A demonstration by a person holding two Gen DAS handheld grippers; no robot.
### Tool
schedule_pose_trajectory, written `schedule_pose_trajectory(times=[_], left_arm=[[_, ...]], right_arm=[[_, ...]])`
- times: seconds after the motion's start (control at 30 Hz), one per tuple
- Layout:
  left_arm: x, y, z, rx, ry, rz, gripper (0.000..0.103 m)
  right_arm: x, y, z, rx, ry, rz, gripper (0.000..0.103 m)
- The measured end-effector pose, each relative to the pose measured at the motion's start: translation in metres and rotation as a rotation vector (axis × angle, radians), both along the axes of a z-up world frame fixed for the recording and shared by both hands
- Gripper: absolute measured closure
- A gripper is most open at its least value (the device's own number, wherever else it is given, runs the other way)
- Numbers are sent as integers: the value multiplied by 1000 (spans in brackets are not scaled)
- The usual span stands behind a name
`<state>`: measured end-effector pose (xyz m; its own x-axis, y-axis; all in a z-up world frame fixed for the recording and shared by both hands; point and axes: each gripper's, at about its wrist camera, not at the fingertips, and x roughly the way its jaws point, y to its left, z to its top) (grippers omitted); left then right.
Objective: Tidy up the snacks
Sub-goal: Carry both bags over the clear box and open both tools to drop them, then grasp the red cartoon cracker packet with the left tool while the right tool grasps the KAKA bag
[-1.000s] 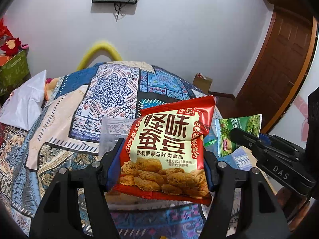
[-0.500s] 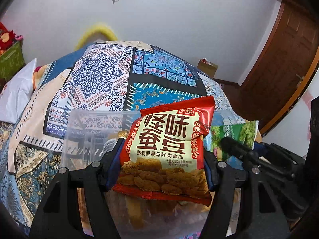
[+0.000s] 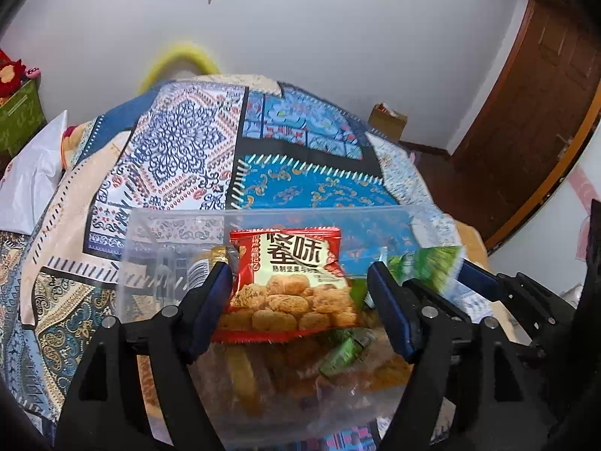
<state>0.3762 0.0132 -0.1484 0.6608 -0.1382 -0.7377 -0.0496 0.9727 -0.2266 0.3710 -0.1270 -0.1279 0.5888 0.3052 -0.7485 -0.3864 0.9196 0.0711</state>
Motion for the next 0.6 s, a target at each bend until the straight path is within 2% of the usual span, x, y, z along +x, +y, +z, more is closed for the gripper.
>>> schedule_pose_trajectory(times=[0.1, 0.3, 0.4, 0.6], left_arm=[[-14, 3, 14, 6, -18, 1, 29], [-57, 10, 40, 68, -67, 3, 29], [-82, 14, 48, 83, -77, -3, 29], [-133, 23, 53, 104, -76, -10, 29]], right_arm=[[-11, -2, 10, -1, -21, 5, 48], [-39, -5, 32, 25, -42, 25, 47], [-58, -4, 42, 26, -70, 37, 35], [-94, 0, 48, 37, -73, 79, 34]])
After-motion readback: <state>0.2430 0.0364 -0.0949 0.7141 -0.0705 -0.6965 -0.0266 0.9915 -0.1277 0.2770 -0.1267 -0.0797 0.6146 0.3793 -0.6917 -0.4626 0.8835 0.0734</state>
